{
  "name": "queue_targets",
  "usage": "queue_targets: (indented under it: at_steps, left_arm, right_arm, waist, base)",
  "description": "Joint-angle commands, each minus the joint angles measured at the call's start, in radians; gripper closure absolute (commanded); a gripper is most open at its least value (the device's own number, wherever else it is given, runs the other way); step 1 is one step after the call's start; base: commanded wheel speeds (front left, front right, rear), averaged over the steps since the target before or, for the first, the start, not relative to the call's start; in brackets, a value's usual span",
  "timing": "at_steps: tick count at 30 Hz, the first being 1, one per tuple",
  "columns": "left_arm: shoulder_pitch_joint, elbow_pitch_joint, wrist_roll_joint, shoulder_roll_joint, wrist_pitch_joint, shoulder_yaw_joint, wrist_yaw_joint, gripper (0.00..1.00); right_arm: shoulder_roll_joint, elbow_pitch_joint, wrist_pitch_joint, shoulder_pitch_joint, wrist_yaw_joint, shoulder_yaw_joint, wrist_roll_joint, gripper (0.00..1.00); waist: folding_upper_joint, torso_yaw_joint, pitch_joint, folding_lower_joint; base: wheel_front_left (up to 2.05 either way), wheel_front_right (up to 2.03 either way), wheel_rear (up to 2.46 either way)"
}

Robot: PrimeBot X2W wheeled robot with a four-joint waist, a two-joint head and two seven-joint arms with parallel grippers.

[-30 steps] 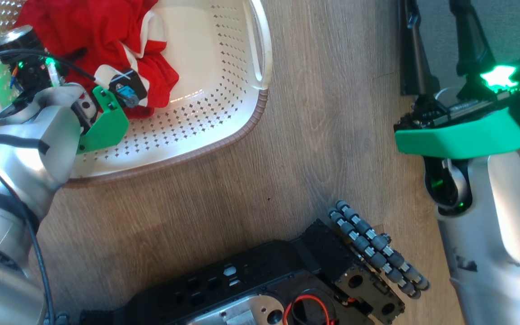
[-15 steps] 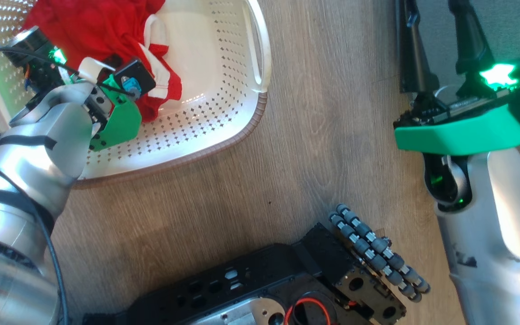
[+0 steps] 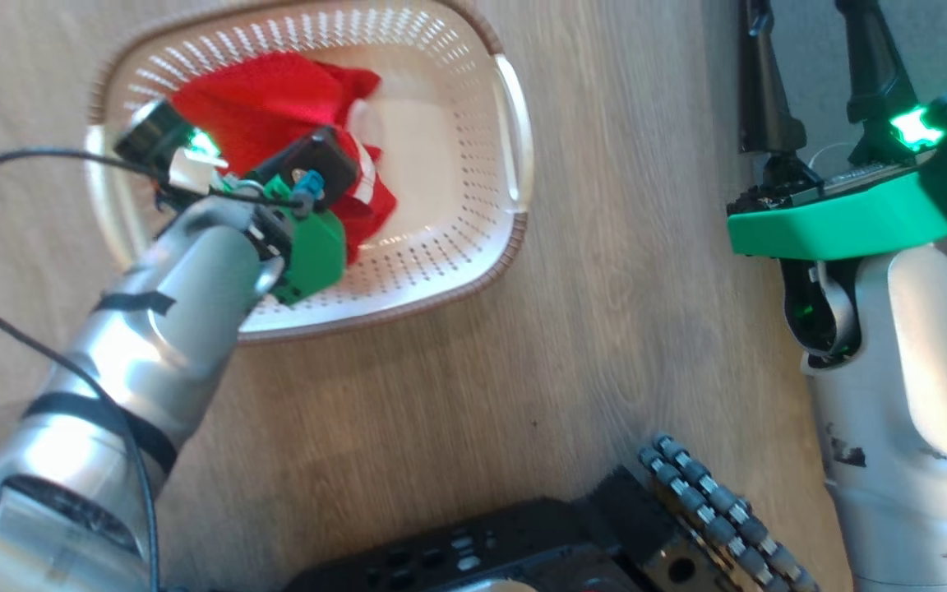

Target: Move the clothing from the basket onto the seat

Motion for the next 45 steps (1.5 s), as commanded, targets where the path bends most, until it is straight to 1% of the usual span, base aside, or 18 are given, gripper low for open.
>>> queue_targets:
  at_steps: [1,13,22,31,35,45]
  left_arm:
    - [0.034,-0.037,-0.013,0.004,-0.012,0.026,0.01,1.0]
    - [0.203,-0.226,-0.117,-0.026,-0.012,0.11,0.034,1.0]
    - [0.299,-0.328,-0.145,-0.038,-0.013,0.17,0.047,1.0]
    - [0.359,-0.409,-0.154,-0.049,-0.013,0.223,0.055,1.0]
    - [0.366,-0.439,-0.157,-0.052,-0.013,0.25,0.051,1.0]
    - [0.374,-0.496,-0.149,-0.063,-0.013,0.283,0.039,1.0]
  right_arm:
    - [0.007,-0.021,-0.006,0.034,0.0,0.009,-0.012,0.0]
    - [0.007,0.062,-0.006,0.087,0.0,-0.02,-0.097,0.0]
    - [0.007,0.119,-0.006,0.129,0.0,-0.014,-0.111,0.0]
    - [0.007,0.165,-0.006,0.18,0.0,-0.009,-0.112,0.0]
    - [0.003,0.184,-0.006,0.208,0.0,-0.008,-0.104,0.0]
    - [-0.009,0.22,-0.006,0.286,0.0,0.01,-0.075,0.0]
  waist:
    - [-0.0001,0.051,-0.07,0.0]
    - [-0.0001,0.167,-0.306,0.0]
    - [-0.0001,0.226,-0.465,0.0]
    - [-0.0001,0.265,-0.588,0.0]
    - [-0.0001,0.279,-0.643,0.0]
    - [-0.0001,0.285,-0.763,0.0]
  base:
    - [0.0,0.0,0.0]
    - [0.0,0.0,0.0]
    - [0.0,0.0,0.0]
    - [0.0,0.0,0.0]
    - [0.0,0.0,0.0]
    - [0.0,0.0,0.0]
